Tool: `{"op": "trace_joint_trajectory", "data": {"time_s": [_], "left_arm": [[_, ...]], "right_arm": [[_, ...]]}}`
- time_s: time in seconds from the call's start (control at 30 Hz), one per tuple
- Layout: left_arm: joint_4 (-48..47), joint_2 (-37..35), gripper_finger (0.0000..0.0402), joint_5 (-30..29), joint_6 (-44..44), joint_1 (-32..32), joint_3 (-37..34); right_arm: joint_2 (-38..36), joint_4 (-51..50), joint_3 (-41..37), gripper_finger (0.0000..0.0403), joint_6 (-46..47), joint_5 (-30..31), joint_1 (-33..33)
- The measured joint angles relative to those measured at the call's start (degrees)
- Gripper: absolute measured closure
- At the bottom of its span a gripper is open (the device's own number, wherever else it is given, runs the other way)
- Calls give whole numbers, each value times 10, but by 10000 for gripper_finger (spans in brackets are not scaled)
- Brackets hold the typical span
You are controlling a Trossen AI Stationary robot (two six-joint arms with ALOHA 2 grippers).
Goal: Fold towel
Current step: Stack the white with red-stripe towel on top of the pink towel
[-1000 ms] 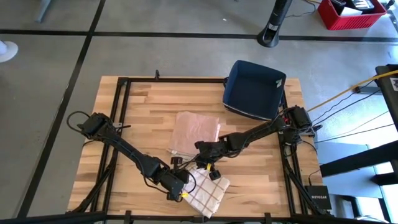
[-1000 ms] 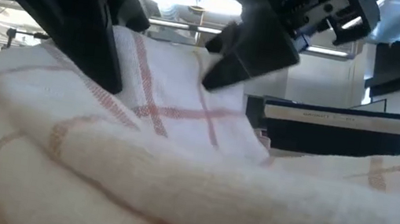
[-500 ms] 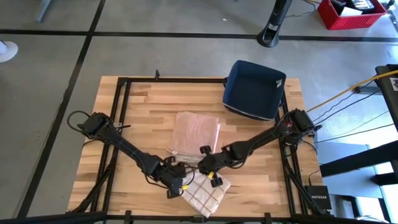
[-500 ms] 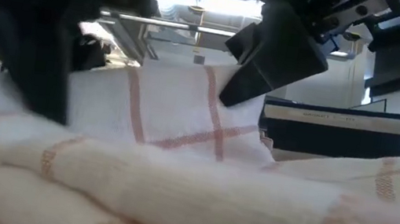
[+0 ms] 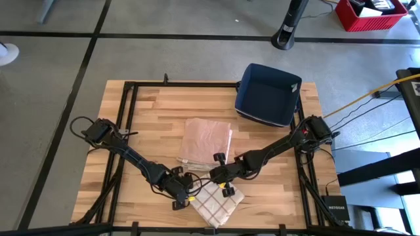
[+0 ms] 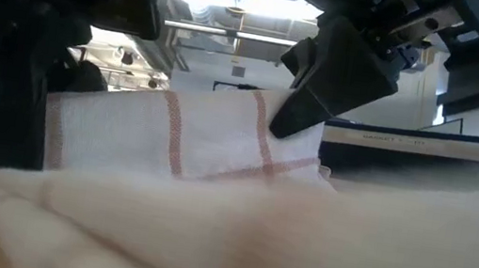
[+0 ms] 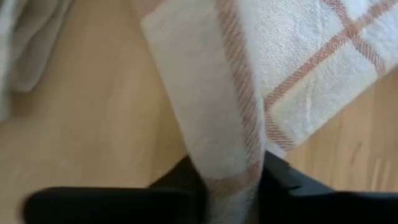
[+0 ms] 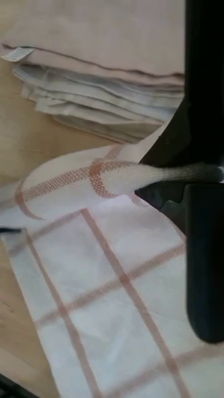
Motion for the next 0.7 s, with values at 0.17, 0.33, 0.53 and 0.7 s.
{"op": "trace_joint_trajectory", "data": {"time_s": [0.17, 0.33, 0.53, 0.7], "left_arm": [[-66, -37, 390, -11, -20, -3, 0], [-93, -124, 394, -35, 7, -10, 0], [-165, -225, 392, -112, 95, 13, 0], [-194, -272, 398, -149, 174, 59, 0]], "right_arm": [[0, -26, 18, 392, 16, 37, 28], [0, -114, 88, 391, 46, 112, 55], [0, -226, 178, 392, 97, 202, 55], [0, -317, 227, 392, 151, 274, 44]]}}
